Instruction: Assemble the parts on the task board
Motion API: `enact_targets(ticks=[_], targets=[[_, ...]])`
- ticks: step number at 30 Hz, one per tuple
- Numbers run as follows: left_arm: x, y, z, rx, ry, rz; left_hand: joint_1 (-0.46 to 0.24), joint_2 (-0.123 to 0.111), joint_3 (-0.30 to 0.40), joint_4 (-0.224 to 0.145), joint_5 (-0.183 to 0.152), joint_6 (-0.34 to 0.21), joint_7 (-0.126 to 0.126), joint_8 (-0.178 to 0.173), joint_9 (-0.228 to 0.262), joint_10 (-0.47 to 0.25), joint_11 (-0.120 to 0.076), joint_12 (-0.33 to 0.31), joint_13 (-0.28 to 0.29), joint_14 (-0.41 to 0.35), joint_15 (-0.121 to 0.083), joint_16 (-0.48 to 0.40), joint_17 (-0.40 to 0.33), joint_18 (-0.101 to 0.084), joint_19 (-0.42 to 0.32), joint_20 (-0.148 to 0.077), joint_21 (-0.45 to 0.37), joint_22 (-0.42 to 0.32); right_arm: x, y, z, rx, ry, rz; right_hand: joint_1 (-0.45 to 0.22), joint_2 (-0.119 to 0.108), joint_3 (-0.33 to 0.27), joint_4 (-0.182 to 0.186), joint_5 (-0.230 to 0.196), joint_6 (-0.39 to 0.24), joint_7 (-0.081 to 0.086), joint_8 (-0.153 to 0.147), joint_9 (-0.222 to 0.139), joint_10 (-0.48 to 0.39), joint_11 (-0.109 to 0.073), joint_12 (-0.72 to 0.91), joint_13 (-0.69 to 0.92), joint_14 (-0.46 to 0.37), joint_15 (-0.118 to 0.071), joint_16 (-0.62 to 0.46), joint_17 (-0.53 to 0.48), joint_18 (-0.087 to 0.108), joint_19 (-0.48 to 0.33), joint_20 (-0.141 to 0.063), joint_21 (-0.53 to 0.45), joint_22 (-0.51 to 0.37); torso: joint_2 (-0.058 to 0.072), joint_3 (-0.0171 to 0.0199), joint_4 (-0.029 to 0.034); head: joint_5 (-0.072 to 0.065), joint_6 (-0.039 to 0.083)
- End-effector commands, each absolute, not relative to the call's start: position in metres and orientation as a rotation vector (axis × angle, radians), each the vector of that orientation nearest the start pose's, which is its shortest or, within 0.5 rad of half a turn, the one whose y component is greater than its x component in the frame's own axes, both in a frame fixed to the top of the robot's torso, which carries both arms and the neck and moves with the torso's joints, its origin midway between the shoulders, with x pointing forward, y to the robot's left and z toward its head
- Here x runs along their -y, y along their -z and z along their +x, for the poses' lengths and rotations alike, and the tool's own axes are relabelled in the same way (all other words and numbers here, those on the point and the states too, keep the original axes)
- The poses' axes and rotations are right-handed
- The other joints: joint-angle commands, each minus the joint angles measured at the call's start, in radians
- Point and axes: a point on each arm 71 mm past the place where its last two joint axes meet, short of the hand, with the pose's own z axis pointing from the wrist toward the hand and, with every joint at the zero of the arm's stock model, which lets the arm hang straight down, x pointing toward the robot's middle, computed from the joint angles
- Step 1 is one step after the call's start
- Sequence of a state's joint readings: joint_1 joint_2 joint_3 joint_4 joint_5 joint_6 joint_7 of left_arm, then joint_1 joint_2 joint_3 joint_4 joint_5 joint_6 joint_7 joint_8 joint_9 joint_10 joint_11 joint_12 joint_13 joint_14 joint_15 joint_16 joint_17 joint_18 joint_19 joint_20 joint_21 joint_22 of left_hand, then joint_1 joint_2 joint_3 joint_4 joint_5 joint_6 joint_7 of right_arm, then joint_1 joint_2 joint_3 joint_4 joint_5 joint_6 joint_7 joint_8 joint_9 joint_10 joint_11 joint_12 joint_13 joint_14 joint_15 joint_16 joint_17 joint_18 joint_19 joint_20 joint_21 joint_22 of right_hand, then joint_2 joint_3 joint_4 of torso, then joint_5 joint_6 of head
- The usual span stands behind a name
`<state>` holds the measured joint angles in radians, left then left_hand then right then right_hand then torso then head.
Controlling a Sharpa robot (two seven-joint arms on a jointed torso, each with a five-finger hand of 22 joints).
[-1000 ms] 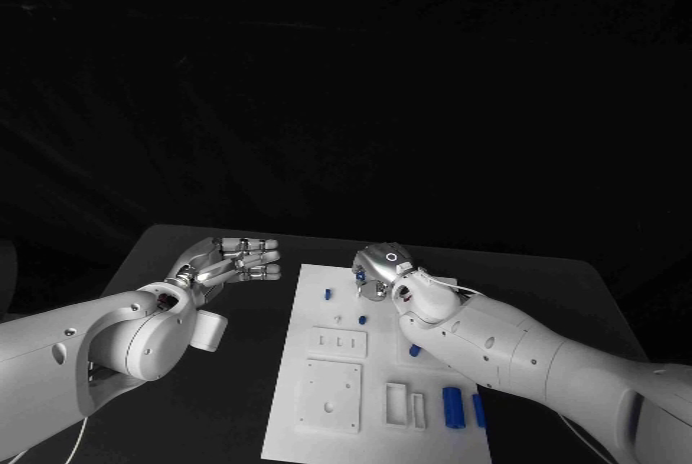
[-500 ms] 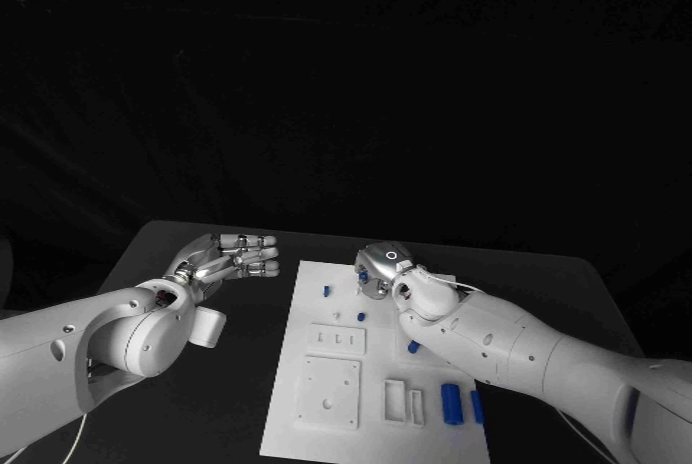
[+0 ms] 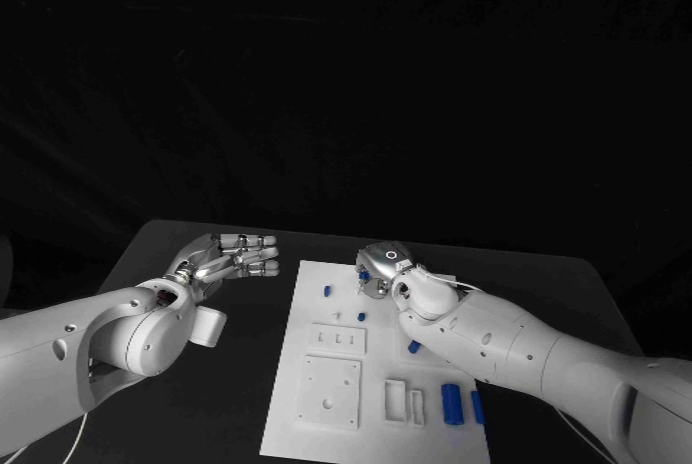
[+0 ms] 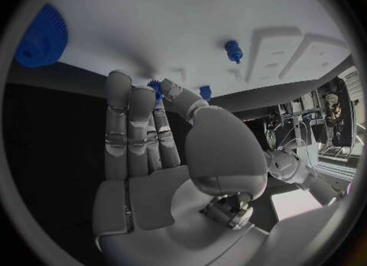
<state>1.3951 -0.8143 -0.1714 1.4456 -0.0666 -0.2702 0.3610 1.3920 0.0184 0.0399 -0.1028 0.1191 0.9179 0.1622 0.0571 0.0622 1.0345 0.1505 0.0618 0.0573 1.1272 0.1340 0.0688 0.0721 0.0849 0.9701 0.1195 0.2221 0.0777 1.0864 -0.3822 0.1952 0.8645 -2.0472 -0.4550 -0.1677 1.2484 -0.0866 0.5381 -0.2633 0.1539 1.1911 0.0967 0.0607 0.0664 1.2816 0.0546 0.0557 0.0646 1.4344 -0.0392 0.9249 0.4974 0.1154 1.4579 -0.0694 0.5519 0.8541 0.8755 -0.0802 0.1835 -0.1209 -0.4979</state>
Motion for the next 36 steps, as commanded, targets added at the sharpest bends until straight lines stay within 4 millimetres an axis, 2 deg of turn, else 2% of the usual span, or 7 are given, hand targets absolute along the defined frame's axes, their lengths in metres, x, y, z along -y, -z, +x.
enact_targets(ticks=[1, 12, 16, 18, 20, 24, 36], targets=[[-0.2137, 0.1314, 0.5189, -1.466, 1.502, -0.892, 0.011, 0.002, -0.004, -0.001, -0.004, -0.002, -0.002, 0.003, 0.000, -0.009, 0.000, -0.002, 0.002, -0.008, 0.001, -0.006, -0.001, -0.003, -0.002, 0.003, -0.002, -0.001, 0.1540, 0.2063, 0.5810, -1.360, -0.219, -0.334, 0.005, 0.003, -0.008, 0.001, -0.002, 0.005, -0.001, 0.002, 0.001, 0.010, -0.012, 0.003, -0.001, 0.001, -0.005, -0.004, -0.001, 0.014, 0.010, 0.000, -0.007, 0.002, -0.001, -0.0021, 0.0009, 0.000, 0.000], [-0.2122, 0.1316, 0.5197, -1.468, 1.503, -0.892, 0.011, 0.002, -0.004, -0.001, -0.004, -0.002, -0.002, 0.003, 0.000, -0.009, 0.000, -0.002, 0.002, -0.008, 0.001, -0.006, -0.001, -0.003, -0.002, 0.003, -0.002, -0.001, 0.1510, 0.2054, 0.5813, -1.357, -0.227, -0.334, 0.005, 0.003, -0.007, 0.002, -0.004, 0.002, 0.000, 0.002, 0.001, 0.006, -0.011, 0.003, -0.001, 0.001, -0.004, -0.006, -0.002, 0.016, 0.012, 0.002, -0.014, 0.007, 0.001, -0.0037, 0.0006, 0.001, 0.000], [-0.2114, 0.1318, 0.5203, -1.469, 1.503, -0.891, 0.011, 0.002, -0.004, -0.001, -0.004, -0.002, -0.002, 0.003, 0.000, -0.009, 0.000, -0.002, 0.002, -0.008, 0.001, -0.006, -0.001, -0.003, -0.002, 0.003, -0.002, -0.001, 0.1513, 0.2061, 0.5823, -1.374, -0.232, -0.337, -0.001, -0.002, 0.001, 0.003, -0.014, -0.026, 0.008, 0.001, -0.002, -0.031, 0.002, 0.002, -0.003, 0.003, 0.008, -0.006, -0.002, 0.019, 0.012, 0.011, -0.020, 0.010, 0.001, -0.0052, 0.0009, 0.001, -0.002], [-0.2113, 0.1318, 0.5205, -1.469, 1.503, -0.892, 0.011, 0.002, -0.004, -0.001, -0.004, -0.002, -0.002, 0.003, 0.000, -0.009, 0.000, -0.002, 0.002, -0.008, 0.001, -0.006, -0.001, -0.003, -0.002, 0.003, -0.002, -0.001, 0.1517, 0.2064, 0.5828, -1.379, -0.236, -0.335, -0.007, -0.011, 0.013, 0.003, -0.015, -0.067, 0.014, 0.001, -0.003, -0.070, 0.014, 0.002, -0.005, 0.001, 0.017, -0.010, -0.005, 0.020, 0.010, 0.020, -0.027, 0.009, 0.001, -0.0048, 0.0006, 0.001, -0.001], [-0.2112, 0.1319, 0.5206, -1.469, 1.502, -0.892, 0.011, 0.002, -0.004, -0.001, -0.004, -0.002, -0.002, 0.003, 0.000, -0.009, 0.000, -0.002, 0.002, -0.008, 0.001, -0.006, -0.001, -0.003, -0.002, 0.003, -0.002, -0.001, 0.1520, 0.2065, 0.5831, -1.380, -0.239, -0.334, -0.010, -0.020, 0.024, 0.004, -0.014, -0.094, 0.000, 0.001, -0.002, -0.083, 0.015, 0.002, -0.005, 0.003, 0.020, -0.012, -0.008, 0.022, 0.013, 0.024, -0.031, 0.009, 0.001, -0.0045, 0.0007, 0.001, -0.001], [-0.2113, 0.1320, 0.5209, -1.470, 1.501, -0.892, 0.011, 0.002, -0.004, -0.001, -0.004, -0.002, -0.002, 0.003, 0.000, -0.009, 0.000, -0.002, 0.002, -0.008, 0.001, -0.006, -0.001, -0.003, -0.002, 0.003, -0.002, -0.001, 0.1532, 0.2066, 0.5837, -1.382, -0.245, -0.329, -0.016, -0.036, 0.031, 0.011, -0.018, -0.117, -0.006, 0.001, -0.002, -0.126, 0.026, 0.002, -0.006, 0.005, 0.027, -0.014, -0.013, 0.025, 0.017, 0.031, -0.043, 0.007, 0.000, -0.0042, 0.0017, 0.001, -0.002], [-0.2126, 0.1322, 0.5211, -1.470, 1.498, -0.895, 0.010, 0.003, -0.004, -0.003, -0.004, -0.008, -0.002, 0.003, 0.000, -0.011, 0.000, -0.002, 0.002, -0.009, 0.001, -0.006, -0.001, -0.003, -0.003, 0.003, -0.001, -0.001, 0.1567, 0.2044, 0.5832, -1.371, -0.265, -0.305, 0.004, -0.045, -0.023, 0.027, -0.015, -0.131, -0.007, 0.001, -0.002, -0.205, 0.044, 0.001, -0.006, 0.004, 0.039, -0.012, -0.026, 0.043, 0.033, 0.046, -0.076, 0.006, 0.001, -0.0045, 0.0009, 0.000, 0.000]])
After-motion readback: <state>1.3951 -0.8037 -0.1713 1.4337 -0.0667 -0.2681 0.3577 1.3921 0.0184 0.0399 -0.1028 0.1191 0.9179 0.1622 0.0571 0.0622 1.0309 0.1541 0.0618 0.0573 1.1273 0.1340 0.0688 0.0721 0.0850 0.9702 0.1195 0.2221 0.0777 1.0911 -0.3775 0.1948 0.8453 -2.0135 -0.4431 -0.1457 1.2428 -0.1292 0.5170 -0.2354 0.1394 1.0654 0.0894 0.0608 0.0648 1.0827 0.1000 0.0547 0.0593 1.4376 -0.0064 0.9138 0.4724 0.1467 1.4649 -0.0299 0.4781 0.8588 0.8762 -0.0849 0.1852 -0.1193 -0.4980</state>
